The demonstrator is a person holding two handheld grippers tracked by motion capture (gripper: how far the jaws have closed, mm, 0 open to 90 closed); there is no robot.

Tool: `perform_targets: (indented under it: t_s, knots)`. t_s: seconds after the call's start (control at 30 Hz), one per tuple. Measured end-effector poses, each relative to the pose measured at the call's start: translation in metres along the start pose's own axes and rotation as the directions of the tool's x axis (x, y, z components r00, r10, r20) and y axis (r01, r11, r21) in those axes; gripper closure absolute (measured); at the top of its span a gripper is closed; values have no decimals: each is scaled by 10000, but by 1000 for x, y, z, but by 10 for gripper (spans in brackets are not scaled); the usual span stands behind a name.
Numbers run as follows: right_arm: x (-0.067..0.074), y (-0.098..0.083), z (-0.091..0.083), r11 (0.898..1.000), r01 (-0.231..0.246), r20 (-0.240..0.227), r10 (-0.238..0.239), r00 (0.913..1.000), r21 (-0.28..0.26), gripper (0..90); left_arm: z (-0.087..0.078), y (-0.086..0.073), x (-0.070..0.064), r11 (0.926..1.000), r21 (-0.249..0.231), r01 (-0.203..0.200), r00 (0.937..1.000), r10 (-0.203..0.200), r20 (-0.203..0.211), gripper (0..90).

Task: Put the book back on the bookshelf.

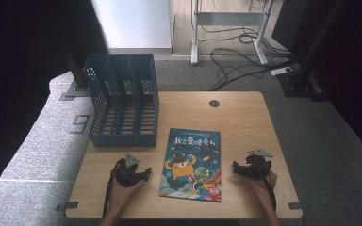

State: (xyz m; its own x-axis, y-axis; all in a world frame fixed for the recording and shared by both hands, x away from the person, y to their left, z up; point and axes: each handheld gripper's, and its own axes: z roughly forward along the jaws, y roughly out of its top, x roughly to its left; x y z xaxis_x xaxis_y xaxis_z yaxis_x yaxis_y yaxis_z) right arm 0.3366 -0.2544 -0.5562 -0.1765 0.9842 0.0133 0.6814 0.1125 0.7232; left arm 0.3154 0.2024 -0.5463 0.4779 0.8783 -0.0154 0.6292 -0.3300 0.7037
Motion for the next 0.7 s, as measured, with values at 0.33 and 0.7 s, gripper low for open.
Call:
perform_targets:
  t_s: [0.33,0.7]
  knots:
    - [2,-3,-3,10000,-5,-20,5,10000,-16,29,1,0,-2,9998,129,-116,9999,115,119,203]
    - [5,1,0,9998,-24,41,23,10000,212,0,4,3,-3,9997,207,-146,9999,145,71,145]
